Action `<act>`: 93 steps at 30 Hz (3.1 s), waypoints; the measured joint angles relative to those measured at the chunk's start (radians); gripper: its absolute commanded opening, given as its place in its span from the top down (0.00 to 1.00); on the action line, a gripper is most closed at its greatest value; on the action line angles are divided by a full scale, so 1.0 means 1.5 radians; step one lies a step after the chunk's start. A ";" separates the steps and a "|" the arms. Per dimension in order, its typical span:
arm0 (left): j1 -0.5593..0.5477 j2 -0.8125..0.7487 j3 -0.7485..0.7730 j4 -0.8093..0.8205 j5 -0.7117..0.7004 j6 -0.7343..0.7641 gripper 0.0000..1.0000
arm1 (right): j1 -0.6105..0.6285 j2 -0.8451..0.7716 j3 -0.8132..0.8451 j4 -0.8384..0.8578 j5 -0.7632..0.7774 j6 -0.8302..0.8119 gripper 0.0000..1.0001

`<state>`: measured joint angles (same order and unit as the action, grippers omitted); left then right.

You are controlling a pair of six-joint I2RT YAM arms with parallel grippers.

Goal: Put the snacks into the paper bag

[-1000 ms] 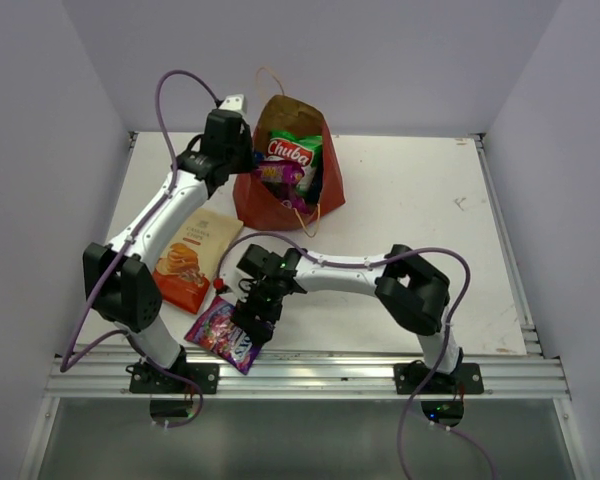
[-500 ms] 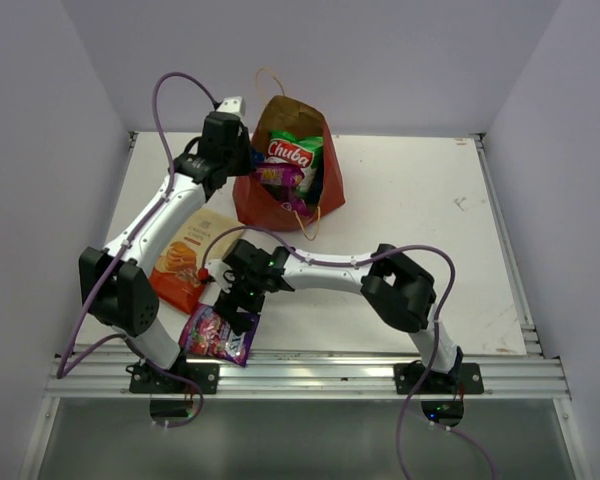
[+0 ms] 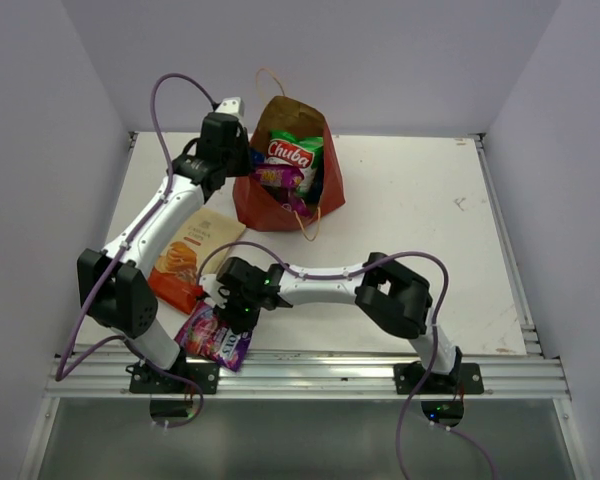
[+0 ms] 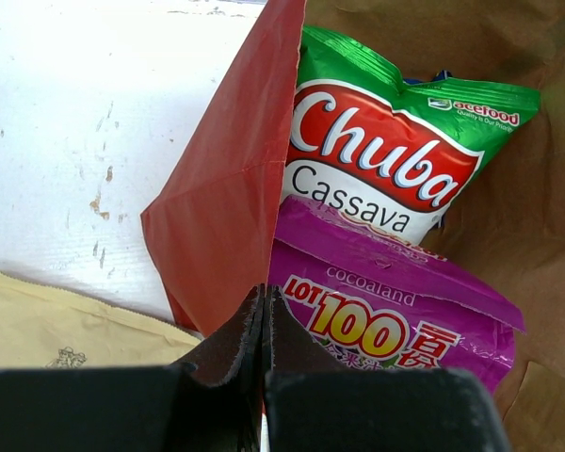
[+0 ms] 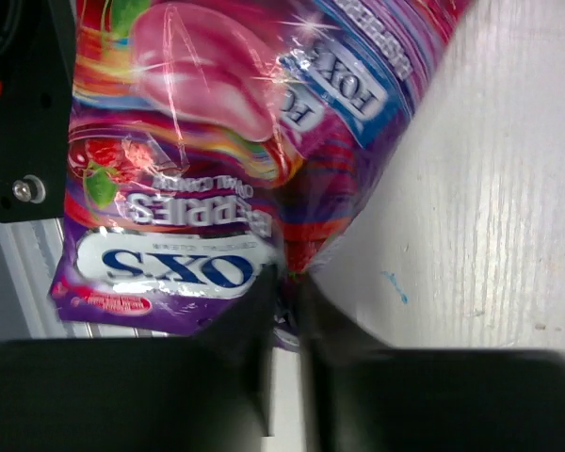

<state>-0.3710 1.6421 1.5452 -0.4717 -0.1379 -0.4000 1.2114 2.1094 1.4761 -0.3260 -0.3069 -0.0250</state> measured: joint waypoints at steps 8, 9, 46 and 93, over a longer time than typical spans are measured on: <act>0.012 -0.001 -0.001 0.003 0.019 0.000 1.00 | 0.001 -0.024 -0.017 -0.013 0.015 0.006 1.00; 0.012 -0.001 -0.001 0.003 0.021 0.000 1.00 | -0.001 -0.034 -0.017 -0.037 0.021 0.004 1.00; 0.017 0.031 0.045 -0.018 0.012 -0.001 1.00 | -0.346 0.037 0.633 -0.337 0.320 -0.089 1.00; 0.021 0.062 0.084 -0.033 0.032 0.030 1.00 | -0.071 -0.158 0.080 -0.096 0.069 0.002 0.02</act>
<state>-0.3401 1.7348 1.6718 -0.5217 -0.0898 -0.3557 1.1053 1.8717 1.5959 -0.4706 -0.2031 -0.0227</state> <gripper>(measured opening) 0.005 0.984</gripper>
